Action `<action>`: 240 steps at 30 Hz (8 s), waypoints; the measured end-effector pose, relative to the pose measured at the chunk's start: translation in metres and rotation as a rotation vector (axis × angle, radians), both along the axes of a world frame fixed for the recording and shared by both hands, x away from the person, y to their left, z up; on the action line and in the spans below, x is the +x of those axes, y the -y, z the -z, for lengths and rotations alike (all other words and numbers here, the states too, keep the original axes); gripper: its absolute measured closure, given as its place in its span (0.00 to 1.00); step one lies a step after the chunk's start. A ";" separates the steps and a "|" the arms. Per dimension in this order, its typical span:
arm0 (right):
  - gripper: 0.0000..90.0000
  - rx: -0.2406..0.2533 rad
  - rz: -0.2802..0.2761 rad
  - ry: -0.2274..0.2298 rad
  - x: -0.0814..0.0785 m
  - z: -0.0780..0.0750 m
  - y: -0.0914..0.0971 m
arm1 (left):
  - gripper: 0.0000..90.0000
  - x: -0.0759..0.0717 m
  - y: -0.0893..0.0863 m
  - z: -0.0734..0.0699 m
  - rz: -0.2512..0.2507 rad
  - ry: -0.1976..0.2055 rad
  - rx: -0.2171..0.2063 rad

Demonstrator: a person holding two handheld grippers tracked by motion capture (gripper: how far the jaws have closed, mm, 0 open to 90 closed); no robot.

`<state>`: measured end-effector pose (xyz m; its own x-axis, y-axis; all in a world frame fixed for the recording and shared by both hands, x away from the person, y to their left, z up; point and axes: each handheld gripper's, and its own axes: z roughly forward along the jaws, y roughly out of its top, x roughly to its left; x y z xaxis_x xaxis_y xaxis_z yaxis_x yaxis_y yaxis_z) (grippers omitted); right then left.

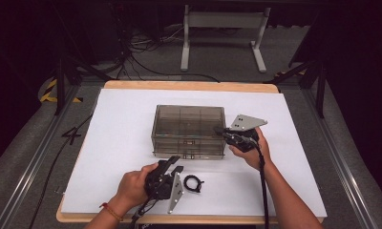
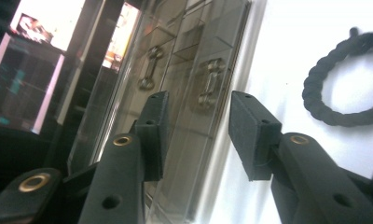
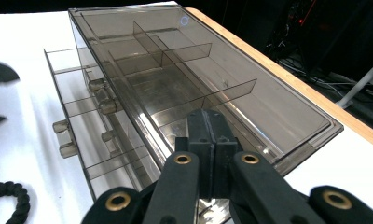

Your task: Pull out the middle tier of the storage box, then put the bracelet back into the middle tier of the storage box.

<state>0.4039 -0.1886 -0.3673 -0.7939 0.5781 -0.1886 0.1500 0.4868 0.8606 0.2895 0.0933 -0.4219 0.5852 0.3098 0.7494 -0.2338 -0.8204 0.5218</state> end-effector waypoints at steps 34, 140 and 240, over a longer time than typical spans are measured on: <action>0.96 -0.013 0.005 0.015 -0.046 -0.002 0.046 | 0.41 0.047 -0.110 -0.015 -0.064 -0.478 -0.441; 0.97 -0.036 -0.093 -0.103 -0.064 0.056 0.039 | 0.93 0.054 -0.096 0.011 -0.016 -0.580 -0.365; 0.95 -0.126 -0.402 -0.145 -0.111 0.068 -0.058 | 0.16 0.022 -0.160 0.037 -0.177 -0.602 -0.528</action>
<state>0.2927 -0.1309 -0.4357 -0.9744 0.1975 -0.1076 0.0423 0.6308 0.7748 0.3120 0.2536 -0.4587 0.7502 0.6591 0.0520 0.3195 -0.4303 0.8443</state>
